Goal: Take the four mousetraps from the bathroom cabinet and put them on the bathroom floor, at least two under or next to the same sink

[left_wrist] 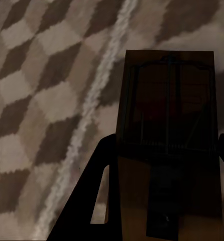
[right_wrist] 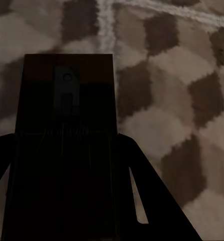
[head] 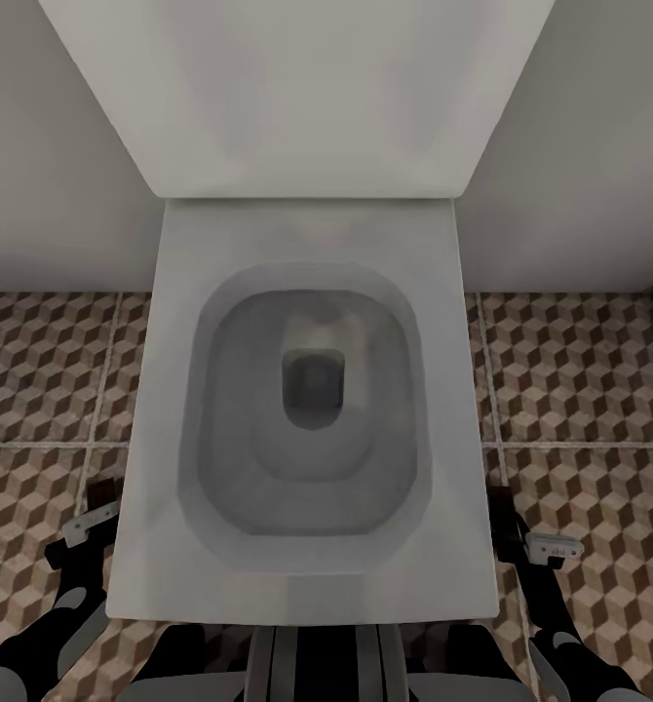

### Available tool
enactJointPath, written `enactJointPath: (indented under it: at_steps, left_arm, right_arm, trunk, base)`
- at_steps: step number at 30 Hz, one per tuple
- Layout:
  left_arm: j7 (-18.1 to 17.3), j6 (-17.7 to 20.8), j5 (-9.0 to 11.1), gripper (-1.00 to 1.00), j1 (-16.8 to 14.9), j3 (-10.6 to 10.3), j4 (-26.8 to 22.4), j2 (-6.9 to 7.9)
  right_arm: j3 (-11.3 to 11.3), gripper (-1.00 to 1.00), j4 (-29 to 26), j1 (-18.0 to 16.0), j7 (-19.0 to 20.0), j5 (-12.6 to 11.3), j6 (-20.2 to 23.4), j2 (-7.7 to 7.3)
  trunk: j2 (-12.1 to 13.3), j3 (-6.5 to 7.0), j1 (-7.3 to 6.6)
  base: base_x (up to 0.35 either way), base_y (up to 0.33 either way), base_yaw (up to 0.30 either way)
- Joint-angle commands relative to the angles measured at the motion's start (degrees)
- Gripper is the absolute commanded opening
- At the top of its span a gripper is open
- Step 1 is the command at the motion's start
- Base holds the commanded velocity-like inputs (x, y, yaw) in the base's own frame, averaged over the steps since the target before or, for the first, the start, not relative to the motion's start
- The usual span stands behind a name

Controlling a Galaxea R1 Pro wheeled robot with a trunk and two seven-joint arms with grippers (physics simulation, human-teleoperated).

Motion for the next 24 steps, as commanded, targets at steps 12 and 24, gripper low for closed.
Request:
enactJointPath:
  at_steps: [12, 24]
  left_arm:
    - [0.4, -0.1, 0.3, -1.0, 0.0, -0.5, 0.0, 0.07]
    - [0.2, 0.1, 0.3, -1.0, 0.0, -1.2, -0.1, 0.33]
  right_arm:
    - [0.4, -1.0, 0.0, 0.0, 0.1, -0.7, -0.2, -0.04]
    - [0.4, -1.0, 0.0, 0.0, 0.1, -0.7, -0.2, -0.04]
  trunk:
    - [0.0, -0.03, -0.01]
    - [0.0, -0.03, -0.01]
  base:
    - [0.0, 0.0, 0.0]
    - [0.0, 0.0, 0.0]
